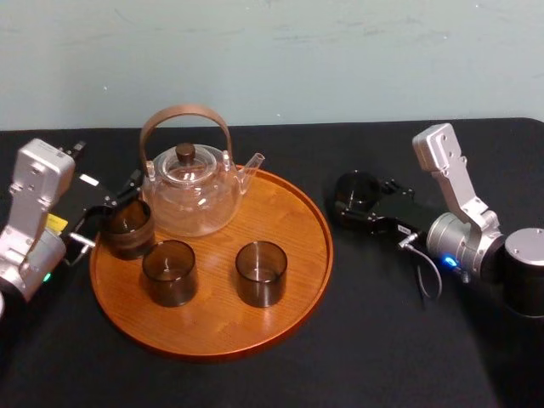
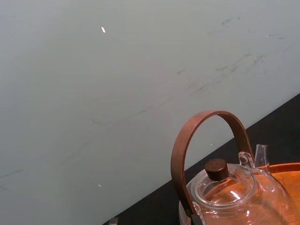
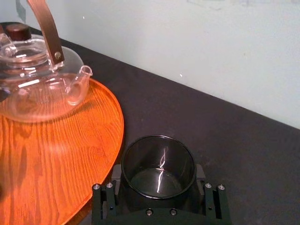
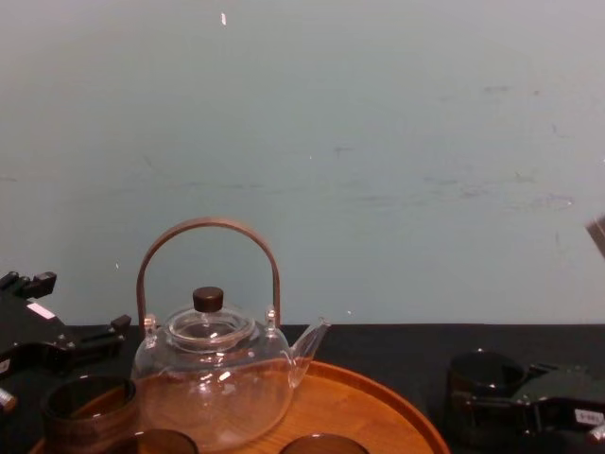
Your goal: Pick up the glass from the table and place it on the tray.
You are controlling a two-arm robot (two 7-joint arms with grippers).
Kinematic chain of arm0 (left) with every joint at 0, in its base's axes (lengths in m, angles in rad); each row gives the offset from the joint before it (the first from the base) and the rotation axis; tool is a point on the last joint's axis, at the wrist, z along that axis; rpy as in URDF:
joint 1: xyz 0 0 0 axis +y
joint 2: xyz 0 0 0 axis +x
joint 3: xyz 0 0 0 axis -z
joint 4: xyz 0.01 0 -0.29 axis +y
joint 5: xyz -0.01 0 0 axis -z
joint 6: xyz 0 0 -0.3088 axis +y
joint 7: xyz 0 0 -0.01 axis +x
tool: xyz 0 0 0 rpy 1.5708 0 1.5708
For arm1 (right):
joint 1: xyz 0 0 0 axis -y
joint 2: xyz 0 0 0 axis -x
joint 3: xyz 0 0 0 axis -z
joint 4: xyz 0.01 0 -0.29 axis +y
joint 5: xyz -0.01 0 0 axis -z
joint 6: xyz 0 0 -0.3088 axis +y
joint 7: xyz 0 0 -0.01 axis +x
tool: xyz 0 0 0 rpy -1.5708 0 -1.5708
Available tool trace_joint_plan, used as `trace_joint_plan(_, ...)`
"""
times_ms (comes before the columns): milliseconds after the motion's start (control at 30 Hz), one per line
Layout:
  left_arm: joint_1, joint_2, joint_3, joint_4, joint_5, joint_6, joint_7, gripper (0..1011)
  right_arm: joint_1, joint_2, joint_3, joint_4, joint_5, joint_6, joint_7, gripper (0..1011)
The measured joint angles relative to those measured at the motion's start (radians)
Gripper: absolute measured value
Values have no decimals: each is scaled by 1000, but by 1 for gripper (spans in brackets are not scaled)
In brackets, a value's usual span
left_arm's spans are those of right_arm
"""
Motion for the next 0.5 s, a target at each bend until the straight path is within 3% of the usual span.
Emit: trace_joint_plan(500, 0, 0, 0, 0, 0, 0, 0, 1001, -23, 27, -7, -109, 20, 8, 18, 901)
